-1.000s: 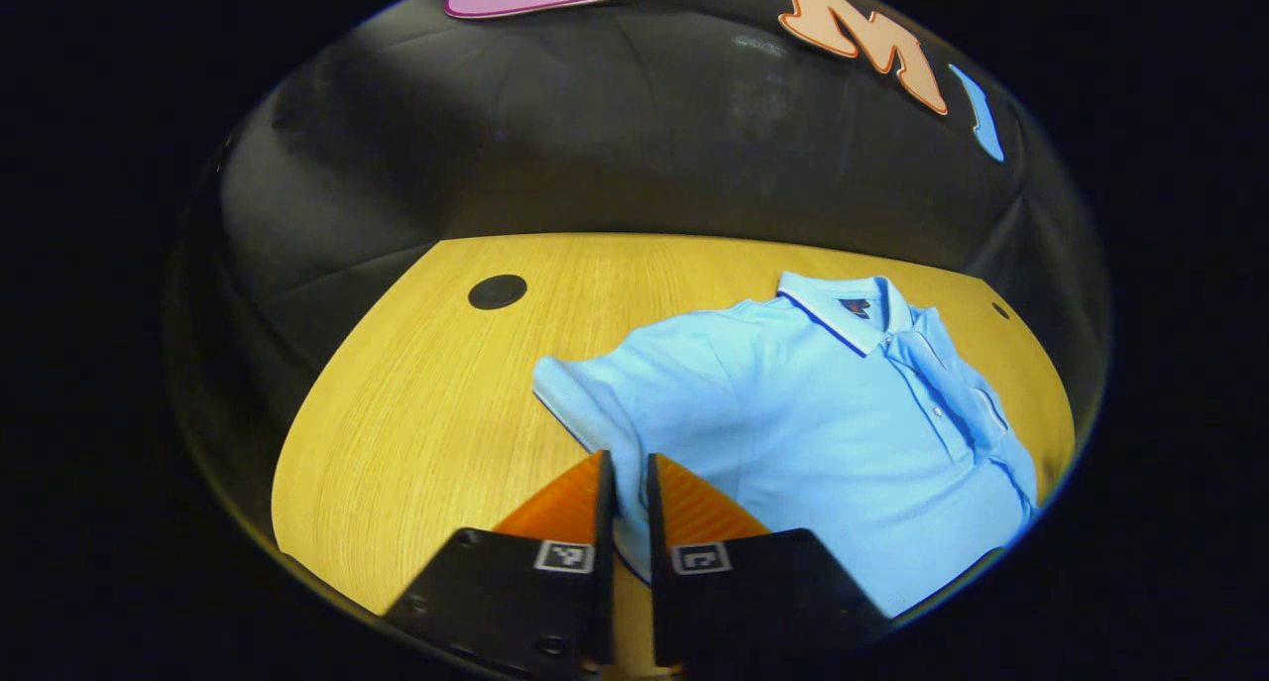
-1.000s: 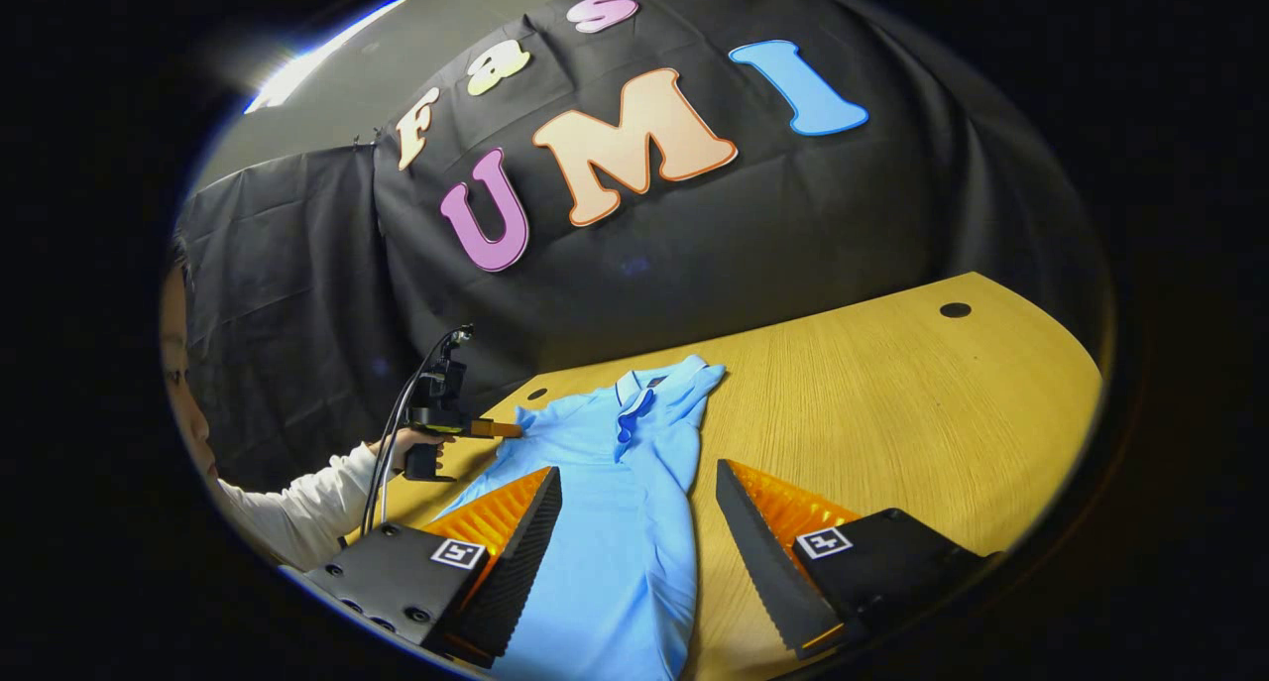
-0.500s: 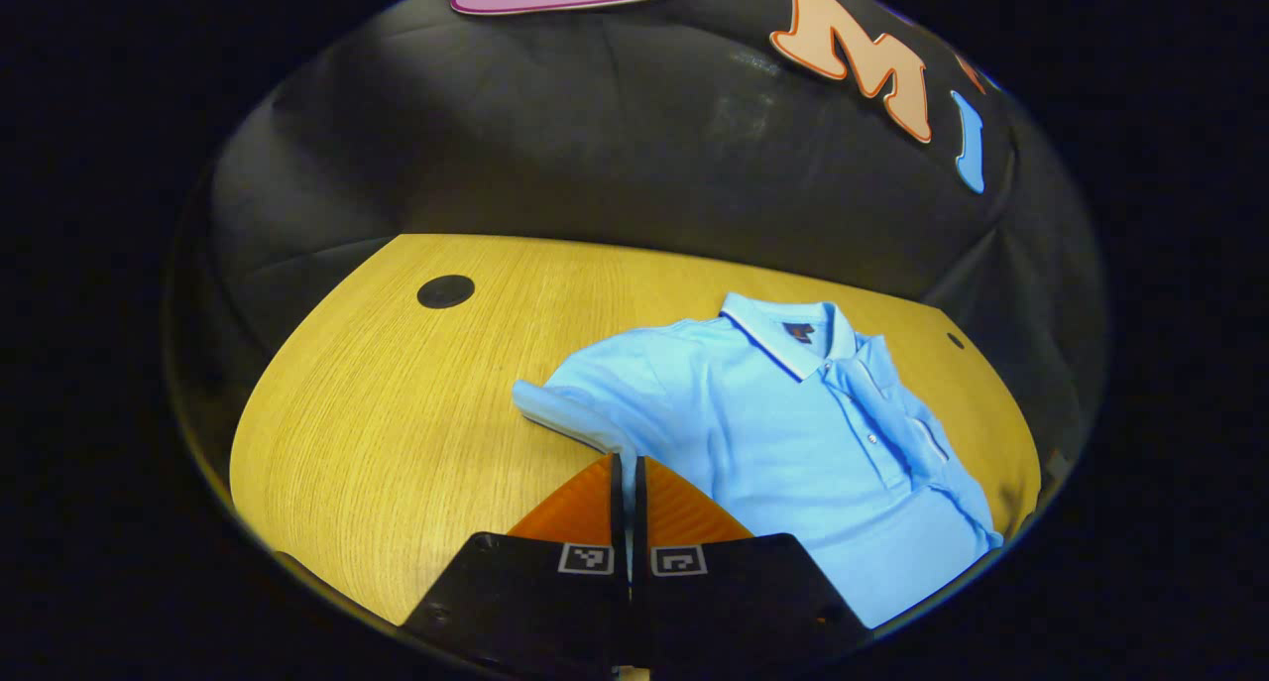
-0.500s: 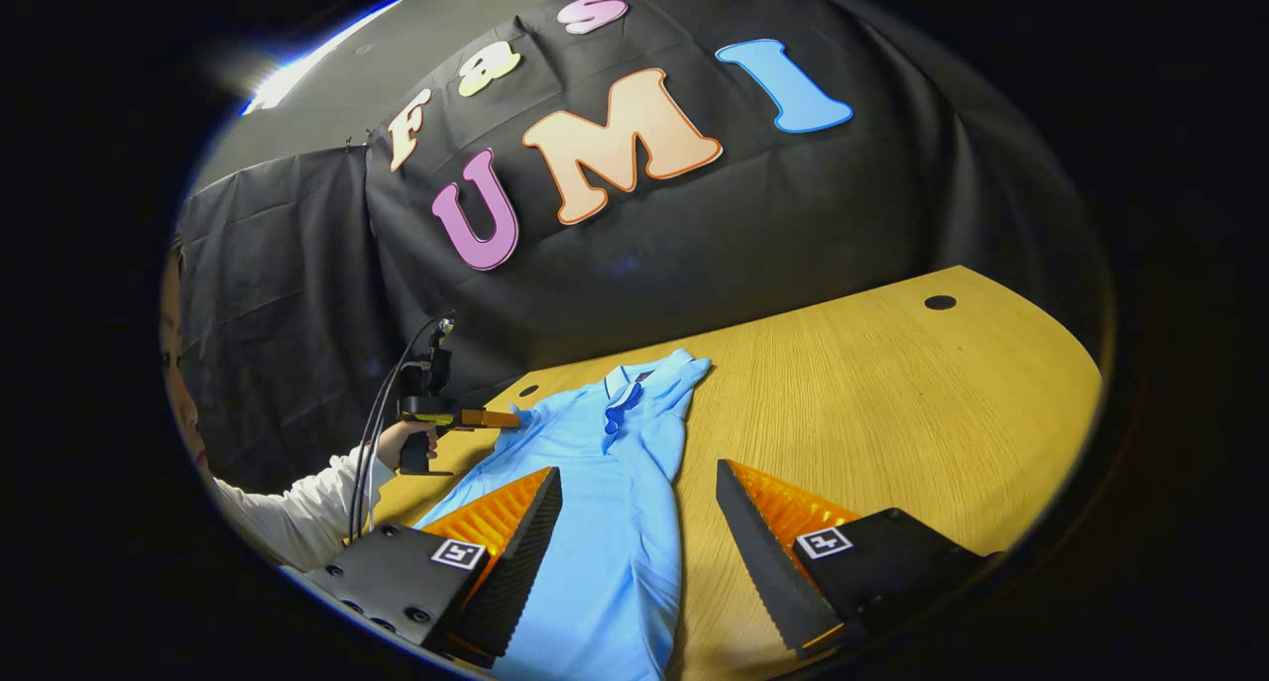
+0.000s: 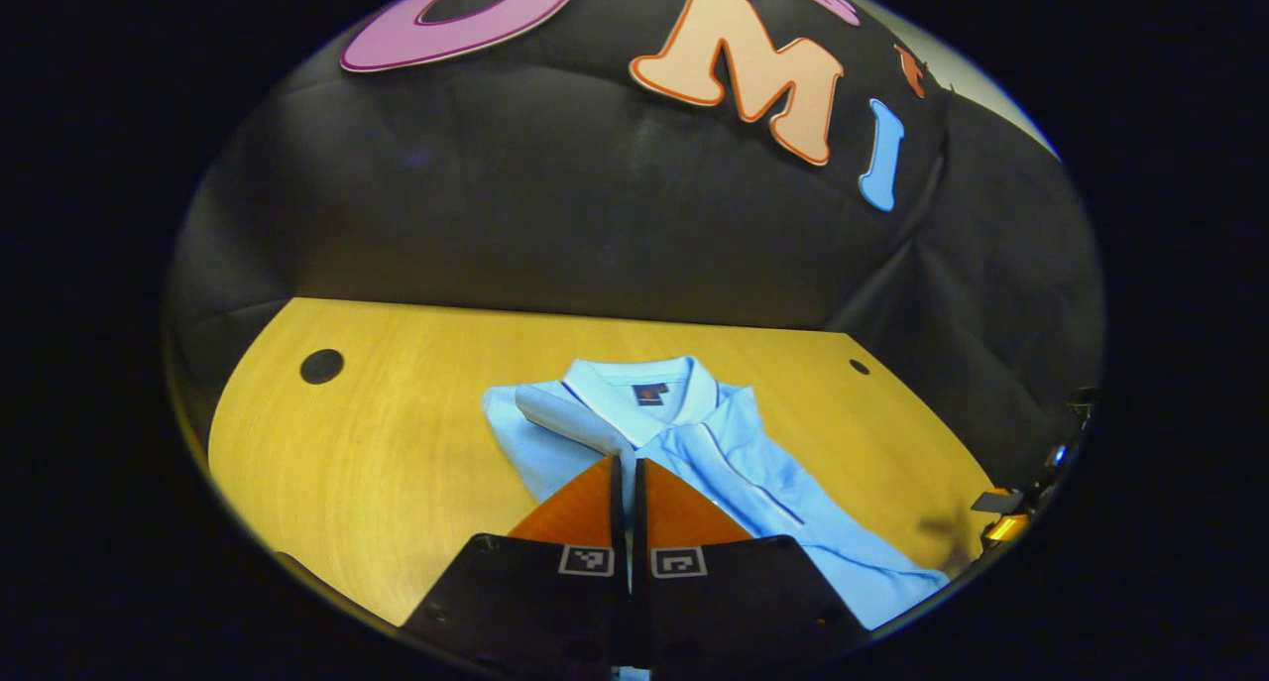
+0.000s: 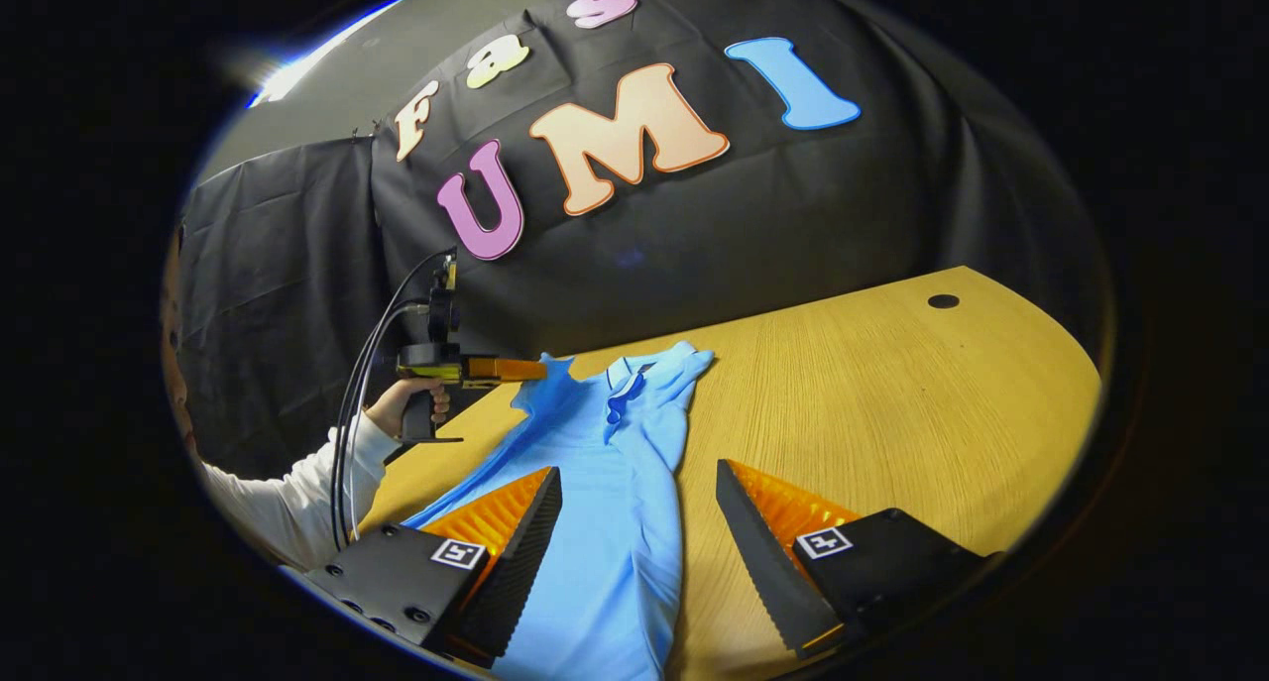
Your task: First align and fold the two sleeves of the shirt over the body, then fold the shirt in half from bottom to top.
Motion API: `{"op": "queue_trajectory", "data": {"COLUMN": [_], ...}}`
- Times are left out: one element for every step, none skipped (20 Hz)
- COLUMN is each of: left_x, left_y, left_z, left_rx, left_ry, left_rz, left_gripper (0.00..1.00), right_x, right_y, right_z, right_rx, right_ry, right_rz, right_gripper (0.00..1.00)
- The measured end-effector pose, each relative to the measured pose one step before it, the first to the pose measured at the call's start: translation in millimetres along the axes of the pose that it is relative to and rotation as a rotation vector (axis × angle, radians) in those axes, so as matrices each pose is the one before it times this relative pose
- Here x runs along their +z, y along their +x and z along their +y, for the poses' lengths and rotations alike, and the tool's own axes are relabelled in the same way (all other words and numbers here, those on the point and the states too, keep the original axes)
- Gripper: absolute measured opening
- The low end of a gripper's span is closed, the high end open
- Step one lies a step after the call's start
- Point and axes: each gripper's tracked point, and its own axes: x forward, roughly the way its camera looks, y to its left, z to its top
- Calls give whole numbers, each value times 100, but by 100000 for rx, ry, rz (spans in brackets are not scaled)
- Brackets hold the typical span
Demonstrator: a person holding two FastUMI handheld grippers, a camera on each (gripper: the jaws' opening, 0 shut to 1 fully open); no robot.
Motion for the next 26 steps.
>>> {"op": "queue_trajectory", "data": {"left_x": [-198,-277,-437,-315,-386,-248,-317,-301,-451,-148,-179,-118,72,150,3,72,-20,-279,-376,-566,-707,-853,-1133,-1100,-1468,-1597], "left_y": [550,563,612,536,453,454,503,313,303,191,66,1,-117,-466,-289,-682,-760,-1377,-1361,-1621,-1781,-1856,-1939,-2034,-1769,-1738], "left_z": [-812,-722,-784,-687,-591,-281,-44,57,-170,-149,-323,-566,-600,-883,-729,-421,-368,-235,-129,-38,-115,-61,-243,-243,-141,-289], "left_rx": [-1487,-1228,-1280,-1363,-1071,-102,963,1318,610,123,-623,-1724,-2047,-3190,-2652,-1222,-915,259,805,1015,928,723,830,1103,842,524], "left_ry": [-15,-110,-302,-566,-128,756,976,491,467,123,149,-198,-30,-59,578,1456,2097,2288,2393,2806,2870,2631,2124,1360,862,324], "left_rz": [1153,1303,1361,1109,895,732,654,933,1321,469,388,-49,-801,-1043,-1104,-1313,-1293,-855,-92,-160,-169,76,-19,38,982,869], "left_gripper": [0,0,0,0,0,0,0,0,0,0,0,0,4,8,23,29,55,67,75,76,78,78,78,78,78,78], "right_x": [-96,-239,-63,-69,-151,-172,-140,-112,-200,-148,-107,-205,-141,-172,-102,-425,-387,-418,-506,-517,-507,-578,-556,-513,-603,-636], "right_y": [-61,-45,-67,-50,-91,-15,41,-59,-79,-88,35,-68,-87,21,-144,-162,-231,-286,-352,-399,-385,-310,-413,-466,-324,-283], "right_z": [-112,-215,-155,-108,-126,-119,-67,-93,-16,-7,-10,131,74,69,36,69,134,298,369,210,242,226,344,521,480,409], "right_rx": [-301,-454,-245,-174,-125,-87,-91,-151,-140,-61,3,62,-2,-98,-272,-425,-344,387,504,193,243,116,369,1034,1013,837], "right_ry": [-77,-8,137,249,266,281,217,-14,-215,-298,-338,-411,-531,-846,-1174,-1342,-1375,-1325,-1481,-1885,-2173,-2170,-1813,-1656,-1508,-1174], "right_rz": [21,69,42,245,207,183,189,223,192,174,315,297,212,262,401,743,1286,1560,1714,1684,1543,1534,1337,1404,1690,1721], "right_gripper": [97,97,97,97,97,97,98,97,97,97,97,97,97,97,97,97,98,98,98,98,98,98,98,98,98,98]}}
